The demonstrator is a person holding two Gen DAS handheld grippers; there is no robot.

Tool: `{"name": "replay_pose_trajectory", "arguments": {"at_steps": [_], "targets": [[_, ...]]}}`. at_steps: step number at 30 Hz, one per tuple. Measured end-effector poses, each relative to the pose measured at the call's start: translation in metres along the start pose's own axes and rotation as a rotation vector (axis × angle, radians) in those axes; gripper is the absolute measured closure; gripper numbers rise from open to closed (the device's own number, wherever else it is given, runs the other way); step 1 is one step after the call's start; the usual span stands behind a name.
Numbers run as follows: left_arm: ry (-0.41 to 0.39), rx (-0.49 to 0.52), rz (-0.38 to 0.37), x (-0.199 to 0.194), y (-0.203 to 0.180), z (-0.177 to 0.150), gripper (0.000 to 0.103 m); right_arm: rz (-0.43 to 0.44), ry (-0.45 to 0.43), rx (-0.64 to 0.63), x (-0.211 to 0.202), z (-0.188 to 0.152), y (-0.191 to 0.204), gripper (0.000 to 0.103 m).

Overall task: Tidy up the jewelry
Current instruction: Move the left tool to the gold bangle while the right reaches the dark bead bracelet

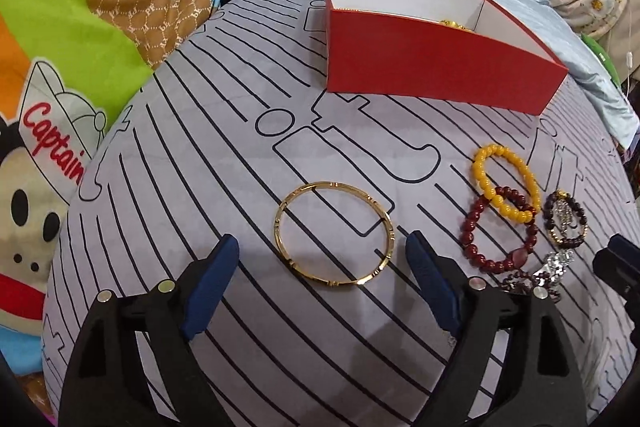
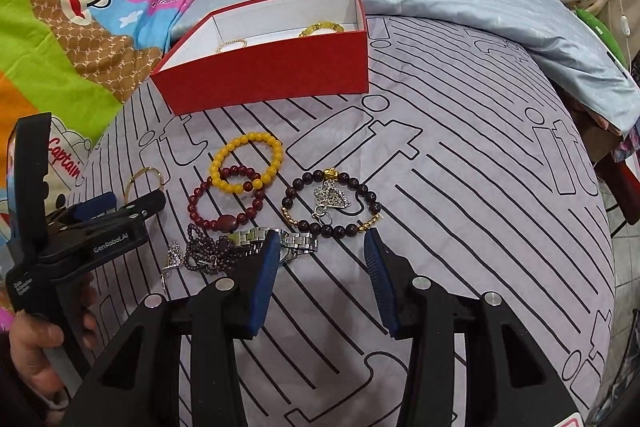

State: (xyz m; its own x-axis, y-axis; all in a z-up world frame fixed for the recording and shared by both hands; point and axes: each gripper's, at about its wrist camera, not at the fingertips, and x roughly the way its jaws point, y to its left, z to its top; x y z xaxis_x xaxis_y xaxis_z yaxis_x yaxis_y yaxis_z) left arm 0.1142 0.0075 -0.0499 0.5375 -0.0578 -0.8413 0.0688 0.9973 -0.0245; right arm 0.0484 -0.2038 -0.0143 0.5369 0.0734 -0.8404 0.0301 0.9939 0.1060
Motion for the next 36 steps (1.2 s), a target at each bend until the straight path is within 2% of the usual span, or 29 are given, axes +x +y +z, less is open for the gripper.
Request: {"name": "replay_pose_trajectory", "arguments": {"at_steps": [4, 11, 22, 36], "targets": [[-0.014, 0.018, 0.017, 0.003, -0.002, 0.001, 0.022, 0.0, 0.005, 0.003, 0.003, 0.0, 0.0, 0.06], [-0.024, 0.041, -0.001, -0.001, -0.007, 0.001, 0.044, 0.002, 0.011, 0.008, 0.006, 0.0, -0.002, 0.06], [0.009, -0.013, -0.061, -0.01, -0.001, 0.0, 0.045, -0.004, 0.011, 0.028, 0.007, 0.0, -0.012, 0.06], [0.011, -0.024, -0.053, -0.024, 0.008, -0.006, 0.045, 0.005, 0.02, 0.037, 0.007, -0.005, -0.016, 0.06]]}}
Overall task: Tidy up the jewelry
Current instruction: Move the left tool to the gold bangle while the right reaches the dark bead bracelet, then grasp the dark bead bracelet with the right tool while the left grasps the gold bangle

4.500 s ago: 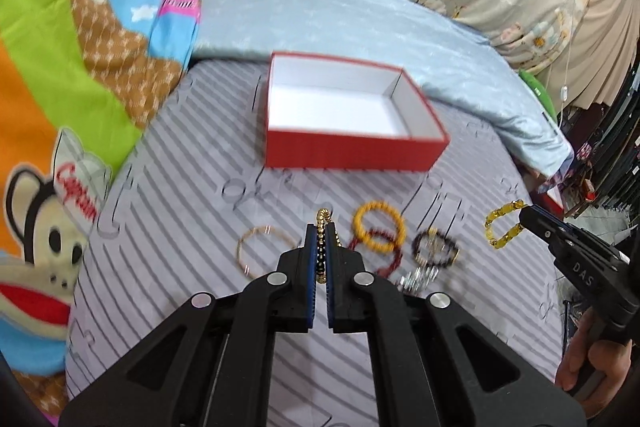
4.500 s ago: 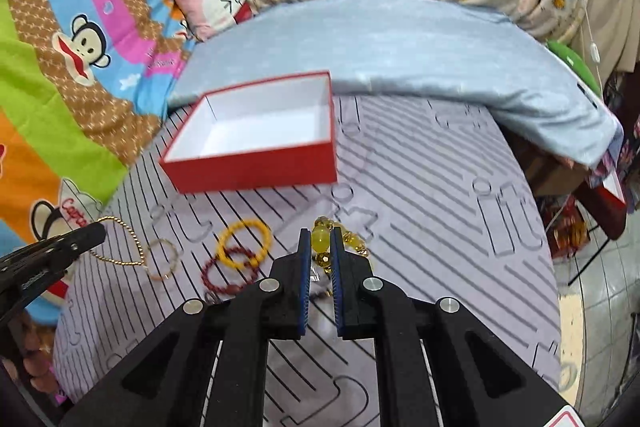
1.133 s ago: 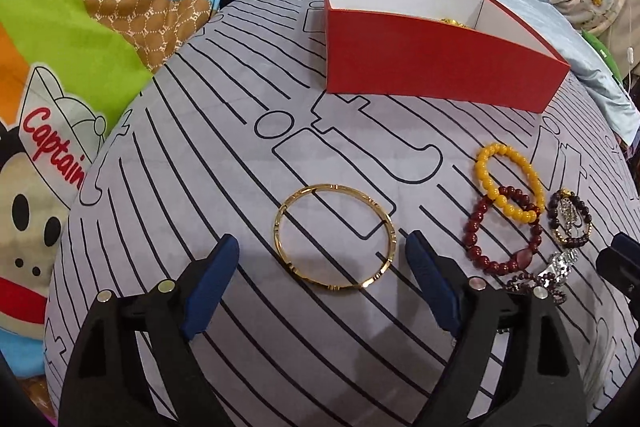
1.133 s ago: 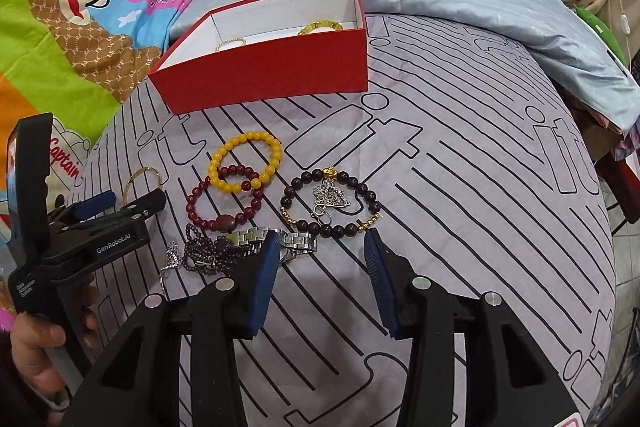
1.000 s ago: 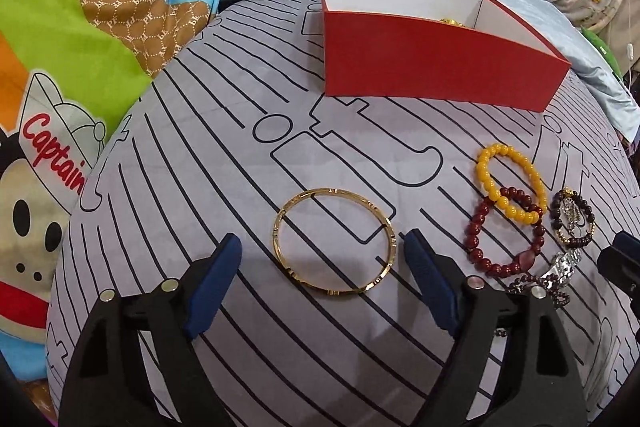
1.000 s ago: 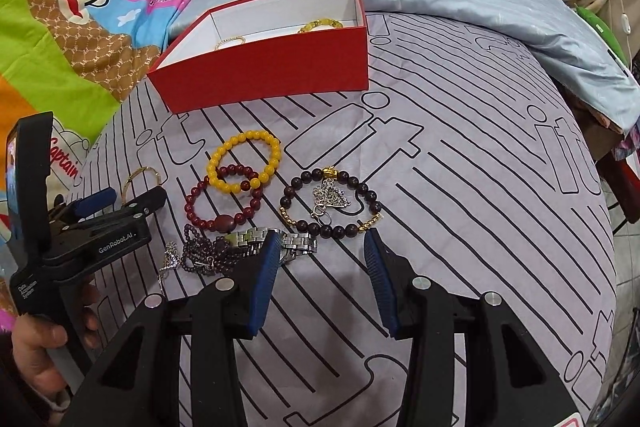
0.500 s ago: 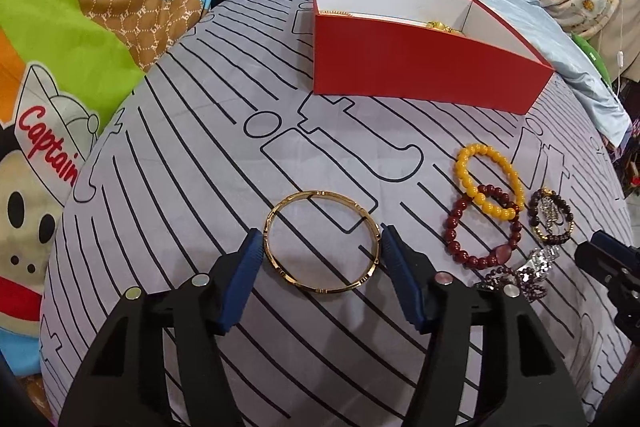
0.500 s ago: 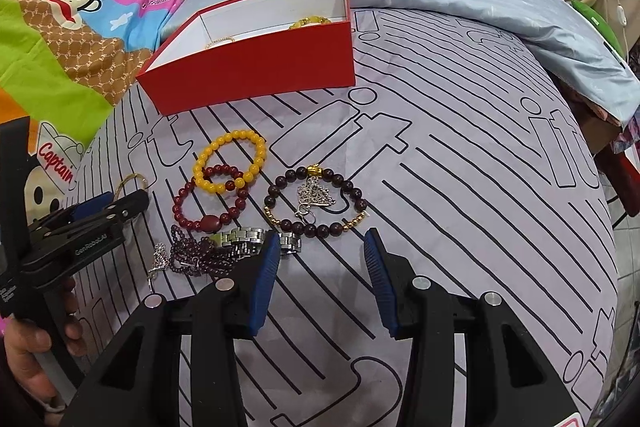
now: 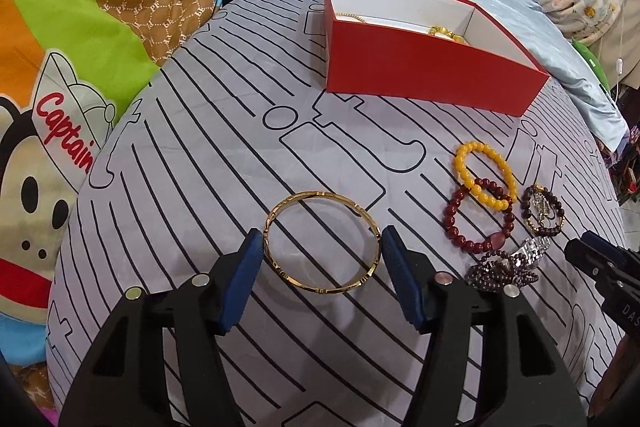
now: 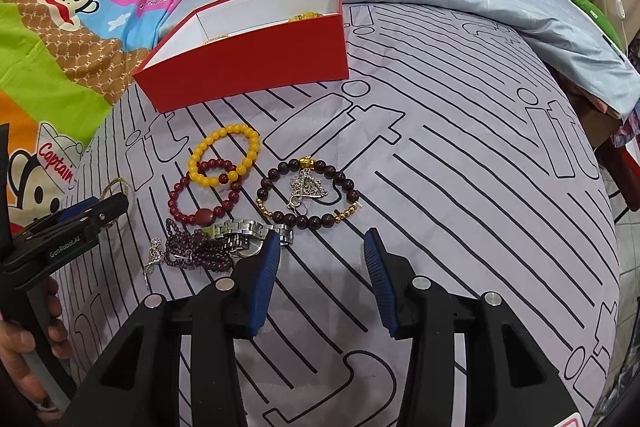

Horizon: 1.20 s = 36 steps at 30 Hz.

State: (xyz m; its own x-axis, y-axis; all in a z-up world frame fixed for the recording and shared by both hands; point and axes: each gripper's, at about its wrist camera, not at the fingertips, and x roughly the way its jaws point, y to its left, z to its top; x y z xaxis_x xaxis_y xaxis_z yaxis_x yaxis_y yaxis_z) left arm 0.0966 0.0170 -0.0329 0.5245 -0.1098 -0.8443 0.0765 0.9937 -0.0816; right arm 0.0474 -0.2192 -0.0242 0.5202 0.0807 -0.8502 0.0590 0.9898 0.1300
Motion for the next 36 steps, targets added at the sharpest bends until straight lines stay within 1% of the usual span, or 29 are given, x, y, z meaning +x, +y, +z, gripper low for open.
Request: {"name": "replay_pose_trajectory", "arguments": {"at_steps": [8, 17, 18, 19, 22, 24, 29, 32, 33, 34, 36], "targets": [[0.01, -0.003, 0.0, 0.0, 0.002, -0.002, 0.045, -0.008, -0.004, 0.001, 0.002, 0.001, -0.001, 0.06], [0.018, -0.003, -0.008, 0.002, 0.0, 0.0, 0.045, -0.011, -0.019, 0.012, 0.007, 0.013, -0.008, 0.064], [0.018, -0.002, -0.007, 0.002, 0.0, 0.0, 0.045, -0.014, -0.02, 0.012, 0.008, 0.015, -0.009, 0.066], [0.019, -0.001, -0.007, 0.002, 0.0, 0.0, 0.045, -0.015, -0.018, 0.015, 0.01, 0.016, -0.011, 0.071], [0.02, 0.0, -0.007, 0.003, 0.0, 0.001, 0.045, -0.013, 0.002, 0.026, 0.019, 0.019, -0.016, 0.078], [0.024, -0.001, -0.007, 0.005, 0.0, 0.001, 0.045, -0.016, 0.007, 0.021, 0.023, 0.02, -0.017, 0.081], [0.032, 0.003, -0.009, 0.007, -0.001, 0.001, 0.045, -0.032, 0.006, 0.006, 0.031, 0.025, -0.015, 0.083], [0.036, 0.001, -0.01, 0.008, -0.001, 0.001, 0.045, -0.059, -0.008, -0.031, 0.035, 0.026, -0.01, 0.085], [0.039, 0.0, -0.011, 0.009, -0.001, 0.001, 0.045, -0.068, -0.011, -0.045, 0.035, 0.026, -0.008, 0.088], [0.04, 0.0, -0.01, 0.009, -0.001, 0.001, 0.045, -0.072, -0.011, -0.056, 0.036, 0.027, -0.007, 0.095], [0.039, -0.001, -0.009, 0.009, 0.0, 0.001, 0.045, -0.07, -0.009, -0.06, 0.036, 0.027, -0.005, 0.096]]}}
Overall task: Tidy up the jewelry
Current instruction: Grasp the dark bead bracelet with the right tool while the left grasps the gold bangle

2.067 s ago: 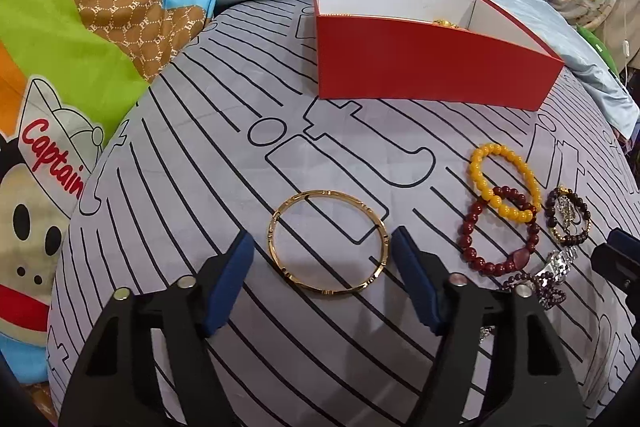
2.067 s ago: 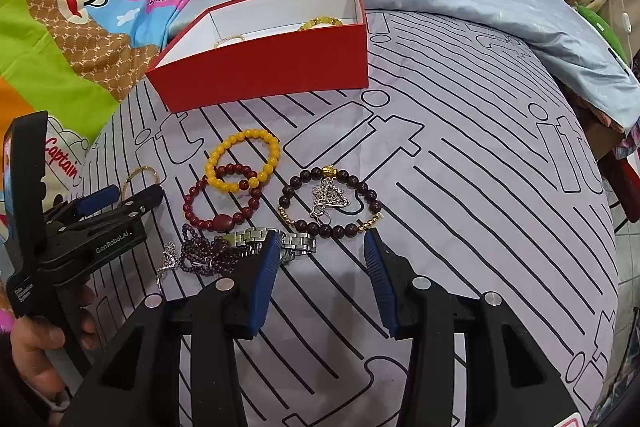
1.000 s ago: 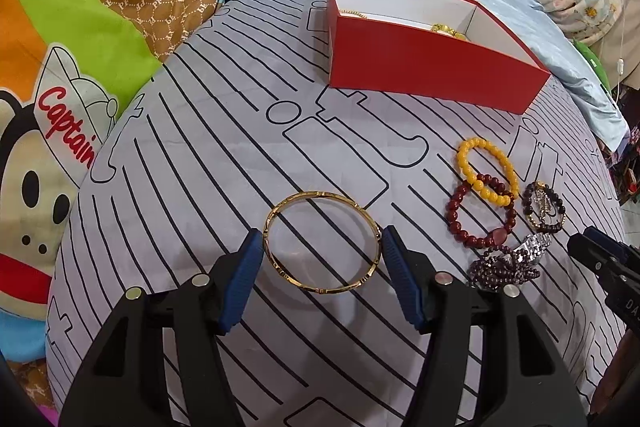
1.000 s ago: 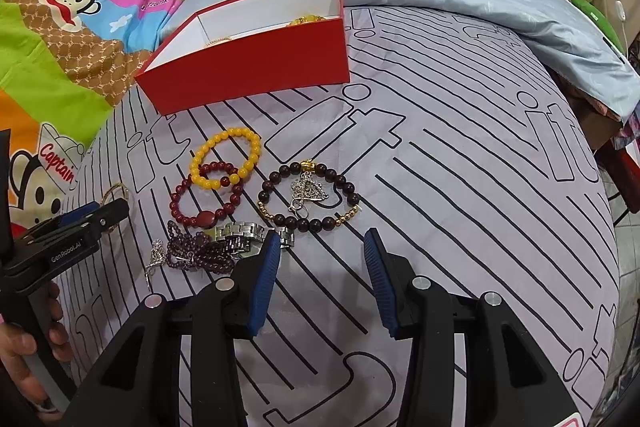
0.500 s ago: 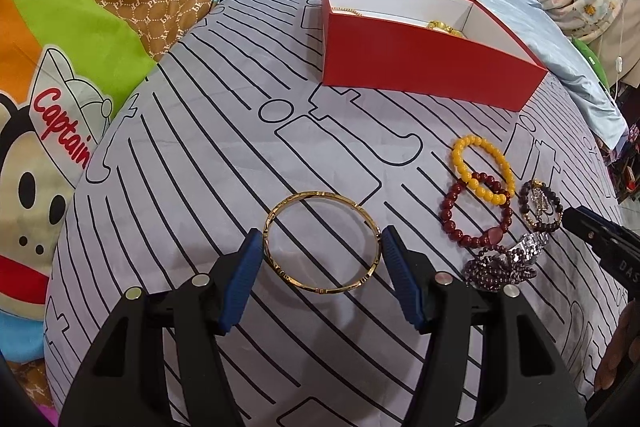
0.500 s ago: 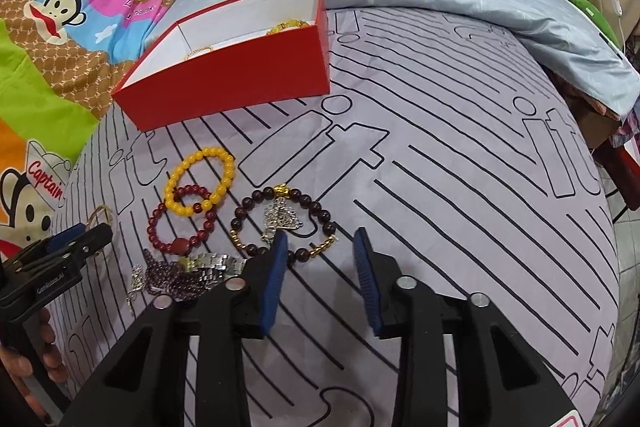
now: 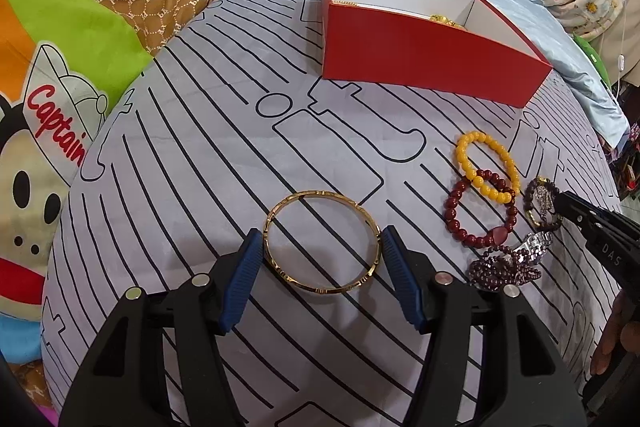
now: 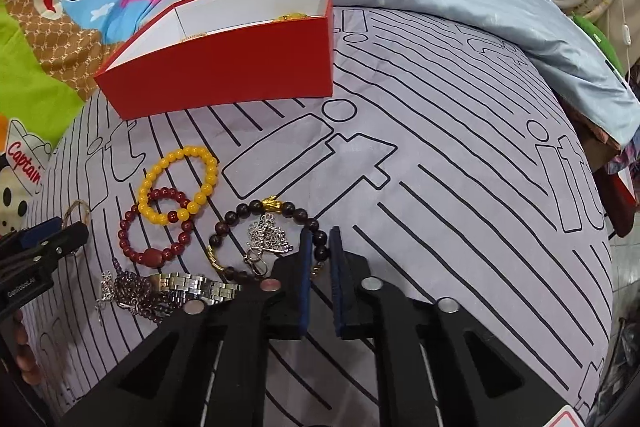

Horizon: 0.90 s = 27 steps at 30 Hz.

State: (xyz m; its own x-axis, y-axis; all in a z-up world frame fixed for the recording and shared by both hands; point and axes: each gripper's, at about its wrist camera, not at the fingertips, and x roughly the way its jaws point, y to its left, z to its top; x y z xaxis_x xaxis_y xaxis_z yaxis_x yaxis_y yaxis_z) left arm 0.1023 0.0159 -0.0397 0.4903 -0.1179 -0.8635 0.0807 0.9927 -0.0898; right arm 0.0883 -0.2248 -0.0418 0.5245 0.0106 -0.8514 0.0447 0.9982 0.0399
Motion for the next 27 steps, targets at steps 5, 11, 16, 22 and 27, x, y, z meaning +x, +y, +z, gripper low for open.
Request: {"name": "replay_pose_trajectory", "arguments": {"at_steps": [5, 11, 16, 22, 27], "targets": [[-0.007, -0.001, -0.007, -0.003, 0.0, 0.001, 0.045, 0.038, -0.018, 0.023, -0.012, 0.001, 0.0, 0.096], [-0.029, -0.002, -0.021, -0.015, -0.001, 0.003, 0.045, 0.082, -0.079, 0.035, -0.04, 0.012, 0.003, 0.096], [-0.053, -0.003, -0.038, -0.028, -0.003, 0.004, 0.045, 0.113, -0.128, 0.029, -0.066, 0.02, 0.009, 0.096], [-0.075, 0.0, -0.053, -0.042, -0.004, 0.009, 0.045, 0.131, -0.178, 0.01, -0.091, 0.028, 0.018, 0.096], [-0.095, 0.02, -0.059, -0.054, -0.01, 0.022, 0.045, 0.139, -0.204, -0.008, -0.102, 0.039, 0.024, 0.096]]}}
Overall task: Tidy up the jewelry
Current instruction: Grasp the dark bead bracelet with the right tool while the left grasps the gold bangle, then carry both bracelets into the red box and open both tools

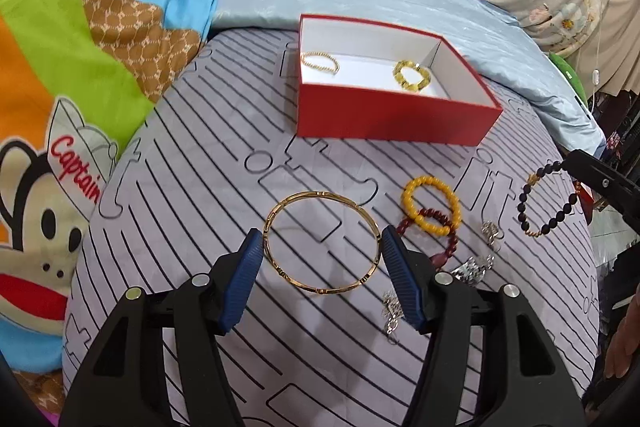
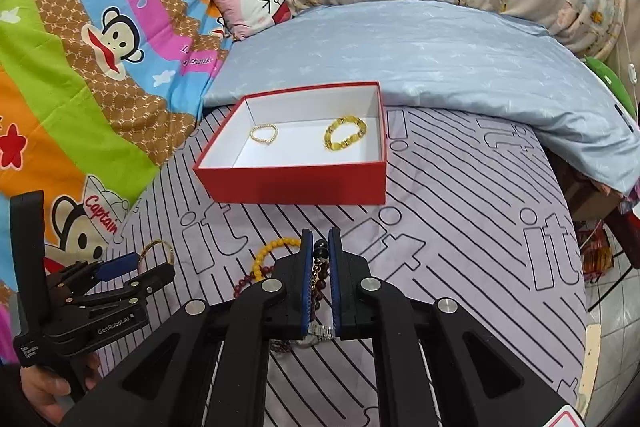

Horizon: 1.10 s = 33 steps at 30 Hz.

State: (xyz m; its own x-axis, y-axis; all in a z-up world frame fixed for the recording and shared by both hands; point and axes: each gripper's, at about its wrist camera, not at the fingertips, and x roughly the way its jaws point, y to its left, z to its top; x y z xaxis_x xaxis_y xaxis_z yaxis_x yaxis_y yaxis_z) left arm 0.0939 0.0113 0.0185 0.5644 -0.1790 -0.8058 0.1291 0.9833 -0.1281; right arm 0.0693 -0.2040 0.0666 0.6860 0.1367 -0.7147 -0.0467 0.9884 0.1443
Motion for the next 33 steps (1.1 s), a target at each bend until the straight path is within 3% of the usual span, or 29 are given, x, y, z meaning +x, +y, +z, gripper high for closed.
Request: {"name": "replay_pose_trajectory", "arguments": {"at_steps": [9, 19, 24, 33], "targets": [[-0.079, 0.026, -0.045, -0.005, -0.017, 0.059, 0.045, 0.018, -0.054, -0.039, 0.012, 0.051, 0.006, 0.096], [-0.122, 0.087, -0.029, 0.041, -0.038, 0.132, 0.045, 0.046, -0.044, -0.011, 0.07, 0.113, 0.001, 0.096], [-0.084, 0.082, -0.016, 0.078, -0.037, 0.145, 0.045, 0.06, 0.007, 0.018, 0.107, 0.12, -0.004, 0.096], [-0.034, 0.092, 0.021, 0.12, -0.036, 0.144, 0.045, 0.021, 0.105, 0.025, 0.16, 0.103, -0.012, 0.095]]}}
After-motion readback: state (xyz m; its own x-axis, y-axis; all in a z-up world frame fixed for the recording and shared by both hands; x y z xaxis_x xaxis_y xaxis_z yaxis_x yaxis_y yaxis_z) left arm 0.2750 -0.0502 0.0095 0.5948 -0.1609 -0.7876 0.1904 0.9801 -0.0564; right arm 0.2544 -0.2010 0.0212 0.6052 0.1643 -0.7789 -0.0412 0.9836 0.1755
